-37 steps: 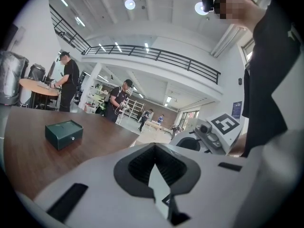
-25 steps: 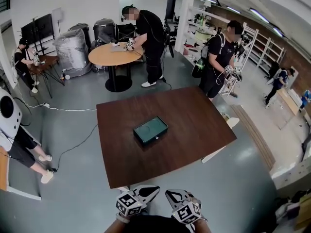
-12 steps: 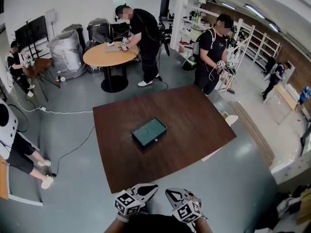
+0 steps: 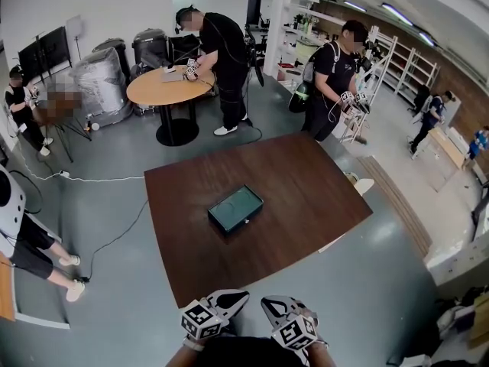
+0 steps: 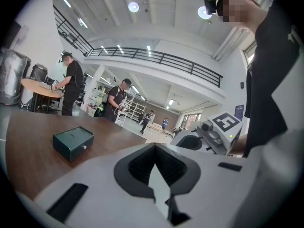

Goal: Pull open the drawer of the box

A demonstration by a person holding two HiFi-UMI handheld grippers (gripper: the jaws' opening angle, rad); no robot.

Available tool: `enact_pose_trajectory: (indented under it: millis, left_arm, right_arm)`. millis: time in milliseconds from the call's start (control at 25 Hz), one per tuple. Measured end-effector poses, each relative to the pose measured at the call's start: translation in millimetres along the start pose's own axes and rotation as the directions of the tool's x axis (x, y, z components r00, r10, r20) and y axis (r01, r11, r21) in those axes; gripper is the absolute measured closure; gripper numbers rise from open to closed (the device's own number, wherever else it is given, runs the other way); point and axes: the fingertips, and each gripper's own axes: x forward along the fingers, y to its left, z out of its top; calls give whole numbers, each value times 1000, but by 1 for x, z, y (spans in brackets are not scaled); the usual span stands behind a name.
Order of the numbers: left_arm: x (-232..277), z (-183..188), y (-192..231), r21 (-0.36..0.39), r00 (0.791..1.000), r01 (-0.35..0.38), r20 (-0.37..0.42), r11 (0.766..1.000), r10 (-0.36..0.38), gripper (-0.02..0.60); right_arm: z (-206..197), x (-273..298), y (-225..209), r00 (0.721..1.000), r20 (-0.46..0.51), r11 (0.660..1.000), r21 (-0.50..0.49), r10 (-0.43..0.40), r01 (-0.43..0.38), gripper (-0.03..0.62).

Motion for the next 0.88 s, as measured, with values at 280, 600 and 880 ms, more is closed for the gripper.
enact_pose_trajectory:
  millis: [280,600,880]
  left_arm:
    - [-9,1,6,-4,1000,-10,-2,1000,10,575]
    - [-11,-8,8,-14,1000,-9,-6,1000,9,575]
    - [-9,-3,7,-2,1000,5,-6,1000,-5,575]
  right_arm:
    - [5,4,7,1000,0,1000,4,10,-10,606]
    - [0,9,11,1000,-5,1000,6,7,-7,606]
    - [0,8,10,1000,-9,1000,13,-2,3,606]
